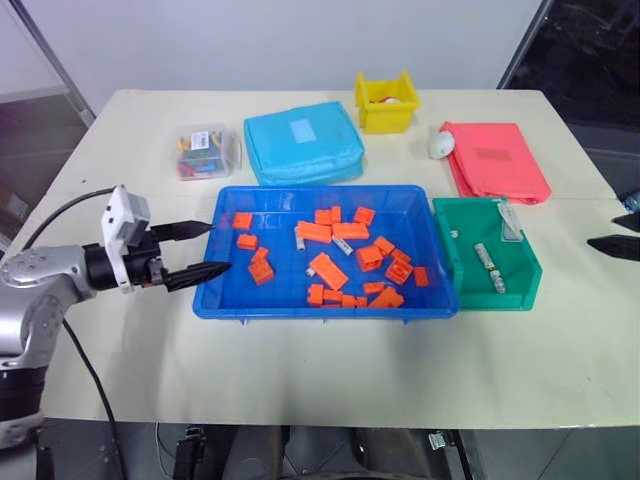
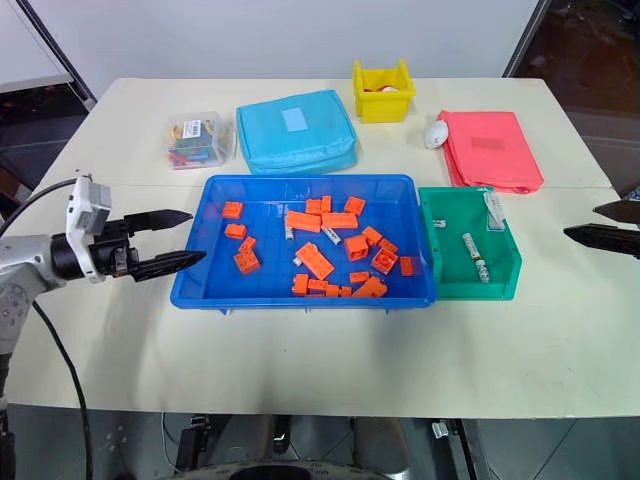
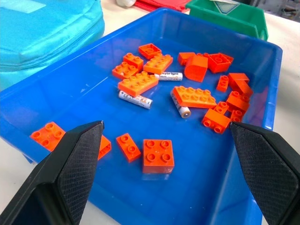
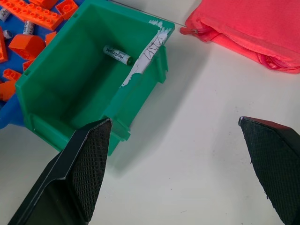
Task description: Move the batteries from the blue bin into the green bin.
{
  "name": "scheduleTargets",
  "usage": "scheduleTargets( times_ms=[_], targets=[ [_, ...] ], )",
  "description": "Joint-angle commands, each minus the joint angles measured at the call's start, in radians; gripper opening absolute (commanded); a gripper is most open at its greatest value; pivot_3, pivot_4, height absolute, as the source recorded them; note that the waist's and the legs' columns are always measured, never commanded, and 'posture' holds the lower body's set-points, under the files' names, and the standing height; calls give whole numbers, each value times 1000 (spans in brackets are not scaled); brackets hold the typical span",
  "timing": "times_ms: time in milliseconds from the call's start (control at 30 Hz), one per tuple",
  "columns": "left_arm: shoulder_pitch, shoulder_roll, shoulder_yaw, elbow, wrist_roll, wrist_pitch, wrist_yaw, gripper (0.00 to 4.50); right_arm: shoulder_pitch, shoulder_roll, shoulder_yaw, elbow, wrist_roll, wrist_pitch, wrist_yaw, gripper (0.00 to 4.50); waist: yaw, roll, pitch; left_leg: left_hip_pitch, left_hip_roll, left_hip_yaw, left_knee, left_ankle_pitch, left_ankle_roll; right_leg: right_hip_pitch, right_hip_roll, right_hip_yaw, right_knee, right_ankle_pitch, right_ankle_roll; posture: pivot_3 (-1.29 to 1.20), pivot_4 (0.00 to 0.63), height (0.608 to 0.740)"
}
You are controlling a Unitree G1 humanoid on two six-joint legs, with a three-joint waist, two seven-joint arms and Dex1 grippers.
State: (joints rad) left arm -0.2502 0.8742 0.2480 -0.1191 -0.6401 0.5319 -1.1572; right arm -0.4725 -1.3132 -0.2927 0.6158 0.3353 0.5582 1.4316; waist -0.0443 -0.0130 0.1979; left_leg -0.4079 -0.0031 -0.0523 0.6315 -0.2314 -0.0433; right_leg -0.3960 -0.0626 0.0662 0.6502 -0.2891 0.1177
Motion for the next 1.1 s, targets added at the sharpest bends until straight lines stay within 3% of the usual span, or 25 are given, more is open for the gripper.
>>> scheduleTargets(
  times_ms=[33, 1100],
  targets=[
    [-19, 13, 8, -5, 3, -10, -5, 4500, -9, -26, -34, -2, 12, -12, -6, 4460, 0, 0, 0, 0, 0, 0, 0, 0, 0, 0, 0, 0, 0, 0, 0, 0, 150, 740],
    [-31, 10, 23, 8, 21, -33, 8, 4500, -76, 15, 15, -17, 0, -32, -74, 4460, 0, 0, 0, 0, 0, 0, 0, 0, 0, 0, 0, 0, 1, 0, 0, 0, 150, 740]
  ],
)
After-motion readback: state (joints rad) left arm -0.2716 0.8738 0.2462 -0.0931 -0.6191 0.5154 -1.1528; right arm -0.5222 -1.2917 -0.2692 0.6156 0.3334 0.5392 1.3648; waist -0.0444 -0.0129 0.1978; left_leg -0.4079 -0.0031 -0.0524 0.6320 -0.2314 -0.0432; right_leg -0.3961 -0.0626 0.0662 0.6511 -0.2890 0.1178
